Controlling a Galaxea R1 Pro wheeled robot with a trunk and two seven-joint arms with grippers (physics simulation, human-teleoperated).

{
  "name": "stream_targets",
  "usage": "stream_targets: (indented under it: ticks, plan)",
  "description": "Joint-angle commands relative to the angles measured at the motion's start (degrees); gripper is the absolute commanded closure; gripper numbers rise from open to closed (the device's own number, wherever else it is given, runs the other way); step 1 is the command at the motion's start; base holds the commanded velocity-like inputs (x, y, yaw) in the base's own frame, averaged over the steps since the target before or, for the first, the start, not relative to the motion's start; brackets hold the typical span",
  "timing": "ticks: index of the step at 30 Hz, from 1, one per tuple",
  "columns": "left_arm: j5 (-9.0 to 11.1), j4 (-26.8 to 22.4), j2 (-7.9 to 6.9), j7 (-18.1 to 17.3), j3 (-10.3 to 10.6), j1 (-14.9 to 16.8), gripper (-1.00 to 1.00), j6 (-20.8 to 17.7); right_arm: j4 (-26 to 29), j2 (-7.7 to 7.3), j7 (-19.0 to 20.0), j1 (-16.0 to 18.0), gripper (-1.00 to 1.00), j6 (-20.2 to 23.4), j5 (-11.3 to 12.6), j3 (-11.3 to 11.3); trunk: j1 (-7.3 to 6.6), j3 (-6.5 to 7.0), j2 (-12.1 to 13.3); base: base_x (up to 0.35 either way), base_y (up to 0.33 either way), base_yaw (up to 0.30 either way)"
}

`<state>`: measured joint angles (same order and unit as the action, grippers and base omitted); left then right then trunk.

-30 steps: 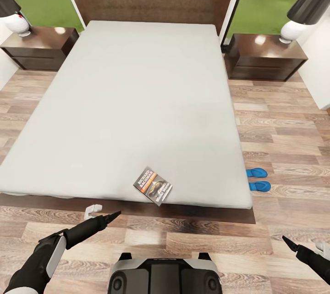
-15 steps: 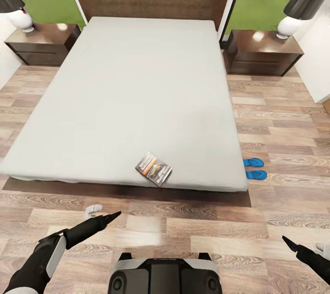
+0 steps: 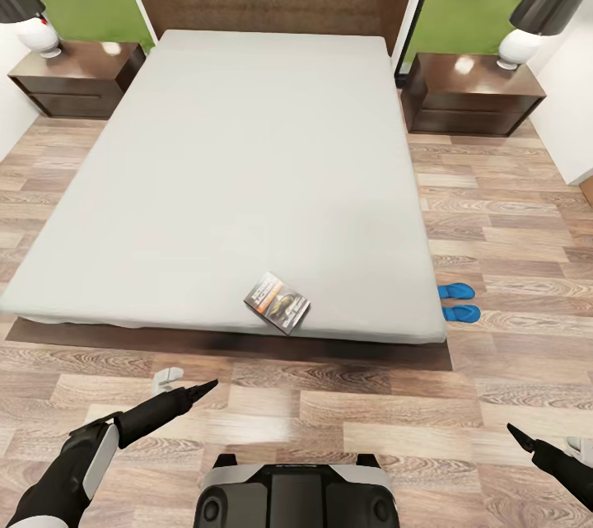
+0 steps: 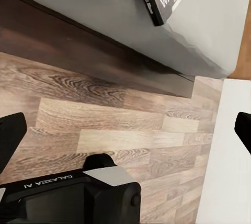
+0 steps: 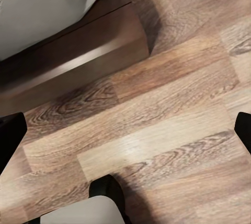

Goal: In the bedroom, move the book from the bed onto either nightstand, and place the two sandals side by side next to the bed.

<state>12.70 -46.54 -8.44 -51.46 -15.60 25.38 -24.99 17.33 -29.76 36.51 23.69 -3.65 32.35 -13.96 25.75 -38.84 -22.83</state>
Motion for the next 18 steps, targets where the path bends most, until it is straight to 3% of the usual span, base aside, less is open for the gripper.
stream_targets:
  ticks: [1,11,18]
  plan:
    - [0.31,1.97,0.0,-0.1,-0.04,0.02,-1.0,-0.37,-0.11,-0.03,0.31,0.04,-1.0,-0.05,0.35,-0.01,0.03,-0.06,-0.08,0.0,0.109,0.0]
    - [0.28,3.36,0.01,0.03,0.03,0.02,-1.0,-0.14,-0.11,-0.03,0.25,0.04,-1.0,-0.05,0.35,-0.01,0.03,-0.06,-0.08,-0.01,0.262,0.0]
    - [0.31,3.4,0.08,0.06,0.04,0.02,-1.0,-0.09,-0.17,-0.03,0.21,0.04,-1.0,-0.05,0.35,-0.04,0.03,-0.06,-0.08,-0.022,0.065,0.0]
